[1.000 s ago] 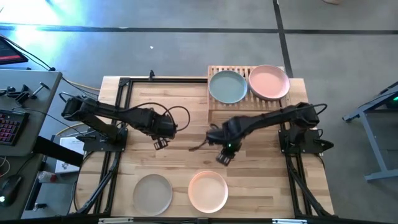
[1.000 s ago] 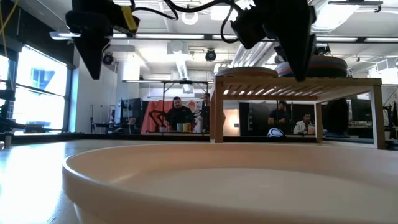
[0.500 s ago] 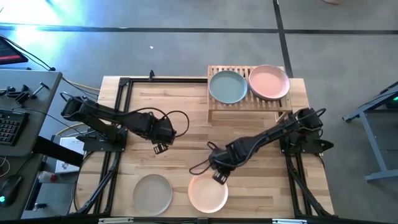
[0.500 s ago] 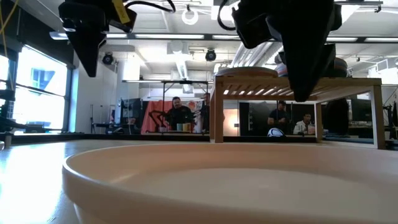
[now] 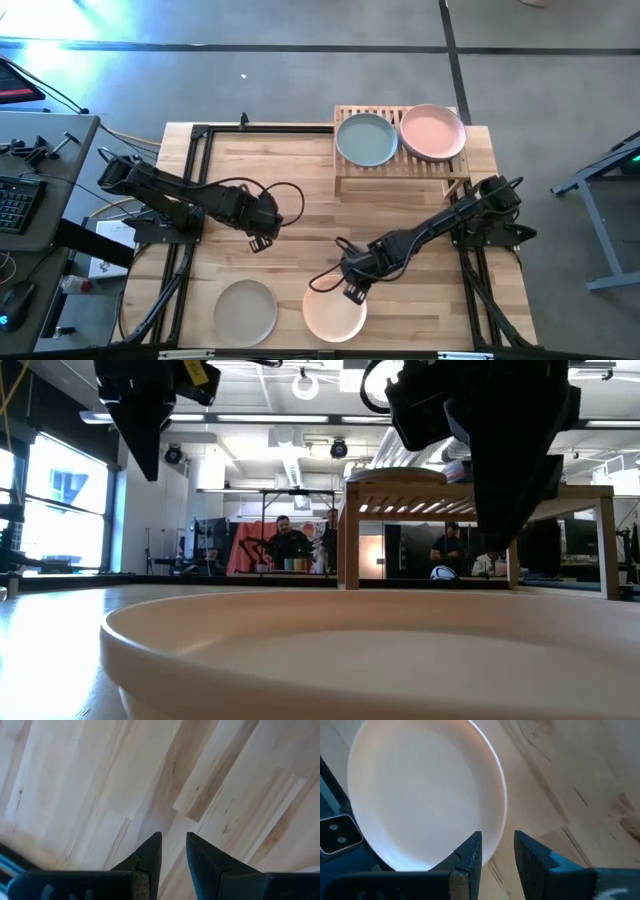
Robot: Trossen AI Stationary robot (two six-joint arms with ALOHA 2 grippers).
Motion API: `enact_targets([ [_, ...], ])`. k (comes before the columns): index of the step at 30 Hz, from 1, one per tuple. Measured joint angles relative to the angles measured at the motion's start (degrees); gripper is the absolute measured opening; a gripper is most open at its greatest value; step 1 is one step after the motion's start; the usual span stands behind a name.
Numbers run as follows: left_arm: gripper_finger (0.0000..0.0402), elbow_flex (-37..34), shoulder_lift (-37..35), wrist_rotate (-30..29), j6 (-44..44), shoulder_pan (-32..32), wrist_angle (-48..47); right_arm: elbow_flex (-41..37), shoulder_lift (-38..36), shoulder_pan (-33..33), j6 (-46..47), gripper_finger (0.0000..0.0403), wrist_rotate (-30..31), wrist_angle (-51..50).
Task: Place and stack plates onto a shelf
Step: Stack the light orange plate on top of the light blue plate on the shelf
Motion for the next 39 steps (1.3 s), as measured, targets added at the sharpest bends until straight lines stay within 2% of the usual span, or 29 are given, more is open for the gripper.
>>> enact_targets([
  [13,0.0078,0.0,0.0,0.0,-0.6,-0.1,1.9,-3.2,1.8,0.0,-3.9,0.0092,0.9,7.2],
  [30,0.0078,0.0,0.0,0.1,-0.6,0.0,2.2,-3.1,6.2,-0.1,-4.8,0.0091,-1.0,7.9],
  [33,0.0078,0.0,0.0,0.1,-0.6,0.0,2.3,-3.1,6.2,-0.2,-3.8,0.0076,-1.0,7.6],
  [37,0.0078,0.0,0.0,0.1,-0.6,0.0,3.9,-2.9,6.2,-0.2,-3.9,0.0019,-1.6,7.5],
  [39,0.0078,0.0,0.0,0.2,-0.6,0.0,4.8,-2.9,6.2,-0.2,-3.8,0.0007,-2.0,7.5],
])
